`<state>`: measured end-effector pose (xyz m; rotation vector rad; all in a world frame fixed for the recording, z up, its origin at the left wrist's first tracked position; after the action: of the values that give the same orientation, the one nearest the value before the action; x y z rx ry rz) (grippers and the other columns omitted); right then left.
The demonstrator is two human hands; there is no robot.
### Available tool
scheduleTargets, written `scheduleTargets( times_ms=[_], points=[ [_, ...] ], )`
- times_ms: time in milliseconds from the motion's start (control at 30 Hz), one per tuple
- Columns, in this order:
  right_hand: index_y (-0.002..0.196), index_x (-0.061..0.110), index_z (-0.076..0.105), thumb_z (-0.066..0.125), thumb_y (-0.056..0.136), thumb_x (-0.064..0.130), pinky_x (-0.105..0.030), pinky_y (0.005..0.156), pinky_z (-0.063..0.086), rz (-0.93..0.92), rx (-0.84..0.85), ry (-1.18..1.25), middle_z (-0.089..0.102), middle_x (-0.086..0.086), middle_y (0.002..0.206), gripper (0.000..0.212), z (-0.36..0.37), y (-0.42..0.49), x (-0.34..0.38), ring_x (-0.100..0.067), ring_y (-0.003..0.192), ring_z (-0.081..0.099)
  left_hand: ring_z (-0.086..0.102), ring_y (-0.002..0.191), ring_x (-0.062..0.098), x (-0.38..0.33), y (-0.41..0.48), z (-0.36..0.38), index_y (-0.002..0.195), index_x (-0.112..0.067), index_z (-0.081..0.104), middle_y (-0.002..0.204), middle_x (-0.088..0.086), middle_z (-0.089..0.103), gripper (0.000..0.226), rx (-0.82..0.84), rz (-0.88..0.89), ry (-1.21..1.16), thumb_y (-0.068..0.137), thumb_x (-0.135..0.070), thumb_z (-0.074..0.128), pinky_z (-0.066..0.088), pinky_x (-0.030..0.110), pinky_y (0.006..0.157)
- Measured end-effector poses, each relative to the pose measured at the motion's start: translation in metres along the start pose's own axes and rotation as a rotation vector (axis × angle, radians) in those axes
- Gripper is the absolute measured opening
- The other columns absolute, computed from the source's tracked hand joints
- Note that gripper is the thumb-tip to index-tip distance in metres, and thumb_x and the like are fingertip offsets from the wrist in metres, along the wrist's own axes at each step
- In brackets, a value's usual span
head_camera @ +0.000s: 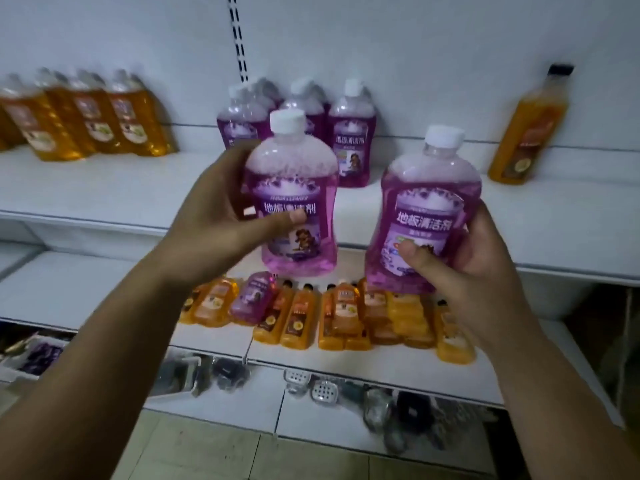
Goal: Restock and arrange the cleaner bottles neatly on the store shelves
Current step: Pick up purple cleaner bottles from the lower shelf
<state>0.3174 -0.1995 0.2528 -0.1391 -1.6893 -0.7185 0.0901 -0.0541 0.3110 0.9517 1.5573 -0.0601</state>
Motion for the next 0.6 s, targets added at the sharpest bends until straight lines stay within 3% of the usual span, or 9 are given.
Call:
scheduleTargets(
  times_ms=[133, 333, 467, 600],
  points=[
    [0.139, 0.032, 0.053, 0.088, 0.075, 0.046, -0.049, 0.098, 0.059, -0.072, -0.027, -0.063, 0.07, 0.008, 0.131, 0.074, 0.004, 0.06, 0.015, -0.017, 0.122, 0.067, 0.072, 0.116, 0.028, -0.023, 0.055, -0.016, 0.146, -0.016, 0.043, 0.135, 0.008, 0.063, 0.079, 0.002, 0.13, 0.137, 0.081, -0.013, 0.088, 0.063, 0.047, 0.09],
    [0.144, 0.033, 0.048, 0.092, 0.076, 0.035, -0.048, 0.092, 0.063, -0.116, -0.072, -0.067, 0.067, 0.011, 0.131, 0.081, 0.018, 0.134, 0.008, -0.014, 0.117, 0.069, 0.072, 0.106, 0.005, -0.02, 0.119, -0.015, 0.136, -0.033, 0.051, 0.123, -0.015, 0.066, 0.074, 0.014, 0.221, 0.347, 0.077, -0.016, 0.093, 0.062, 0.024, 0.087],
    [0.147, 0.037, 0.044, 0.09, 0.073, 0.043, -0.049, 0.091, 0.063, -0.112, -0.096, -0.064, 0.066, 0.008, 0.133, 0.088, 0.026, 0.164, -0.011, -0.015, 0.117, 0.069, 0.07, 0.105, 0.006, 0.004, 0.144, -0.014, 0.14, -0.03, 0.05, 0.123, -0.009, 0.066, 0.079, 0.015, 0.186, 0.443, 0.075, -0.026, 0.094, 0.061, 0.024, 0.087],
    [0.147, 0.038, 0.045, 0.09, 0.075, 0.038, -0.05, 0.092, 0.062, -0.107, -0.104, -0.063, 0.066, 0.007, 0.133, 0.085, 0.028, 0.179, -0.033, -0.017, 0.118, 0.069, 0.07, 0.098, 0.003, 0.022, 0.159, -0.008, 0.139, -0.031, 0.045, 0.114, -0.014, 0.067, 0.08, 0.05, 0.165, 0.511, 0.076, -0.027, 0.094, 0.061, 0.028, 0.085]
  ],
)
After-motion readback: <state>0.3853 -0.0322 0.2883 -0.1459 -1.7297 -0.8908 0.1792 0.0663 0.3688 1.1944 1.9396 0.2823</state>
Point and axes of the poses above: each hand's wrist, its own y-axis towards the middle knuckle, its own z-axis out of the palm, x = y × z, the point moved 7 cm from there along y, towards the middle knuckle
